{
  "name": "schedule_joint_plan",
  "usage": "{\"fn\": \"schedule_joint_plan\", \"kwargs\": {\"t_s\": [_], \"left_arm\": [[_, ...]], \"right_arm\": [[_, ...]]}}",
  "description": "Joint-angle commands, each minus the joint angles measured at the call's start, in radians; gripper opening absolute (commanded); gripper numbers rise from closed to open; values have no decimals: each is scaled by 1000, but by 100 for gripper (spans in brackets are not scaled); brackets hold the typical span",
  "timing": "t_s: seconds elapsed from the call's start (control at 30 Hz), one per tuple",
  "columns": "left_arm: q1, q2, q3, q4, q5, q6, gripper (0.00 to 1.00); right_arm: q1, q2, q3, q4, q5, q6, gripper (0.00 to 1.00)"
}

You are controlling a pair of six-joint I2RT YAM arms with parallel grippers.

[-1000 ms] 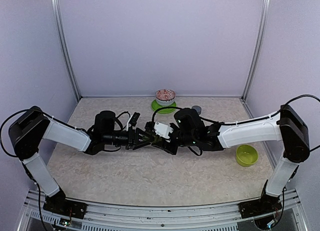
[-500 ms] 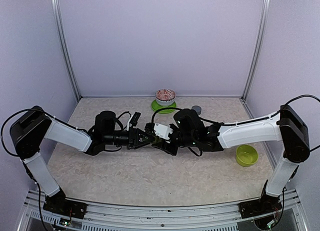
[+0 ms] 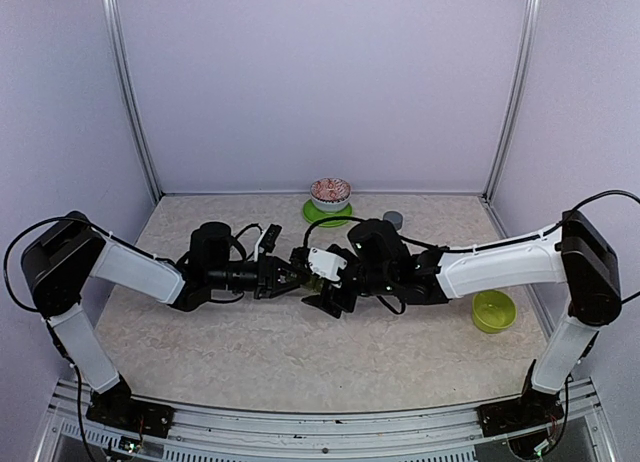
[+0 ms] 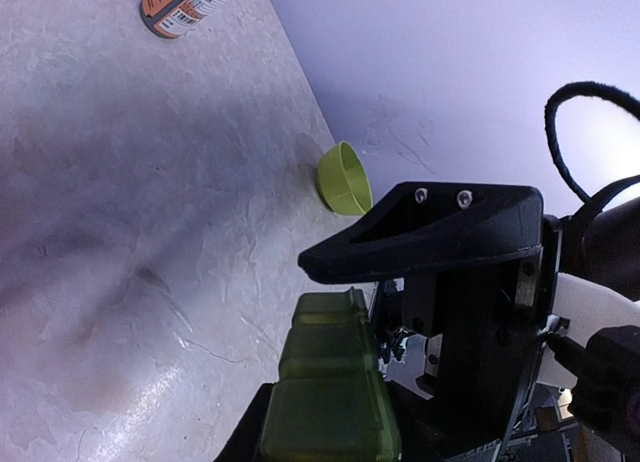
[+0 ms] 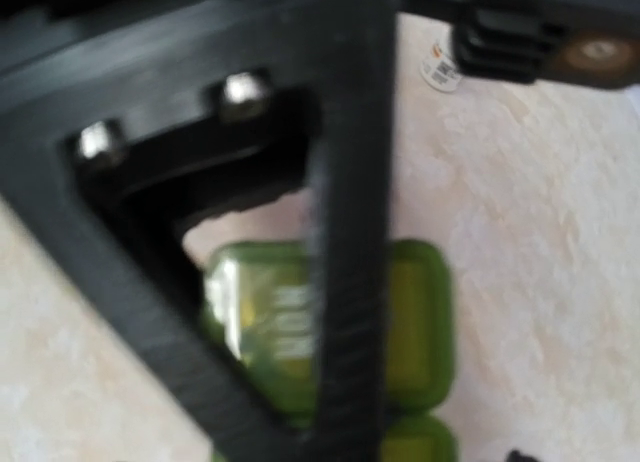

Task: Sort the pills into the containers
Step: Pass from the right arm to the left

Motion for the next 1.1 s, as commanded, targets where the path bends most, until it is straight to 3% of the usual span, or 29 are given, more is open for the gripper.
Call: {"fn": "schedule_joint_plan", "kwargs": {"t_s": [0.0,0.37,0.63,1.07], "left_arm": [[5,7,-18,69,24,-25,21],[13,-57,-36,72,3,-87,23],[14,-103,-36,36,-32,-99,23],[11,-112,-30,-10,-59,-115,23]], "right_arm": [[14,-74,-36,15,-4,-2,86],[14,-153,-124,31,155,-68,89],[32,-146,-119,32,176,-74,89],[87,-61,-51,46,364,-155,81]]}}
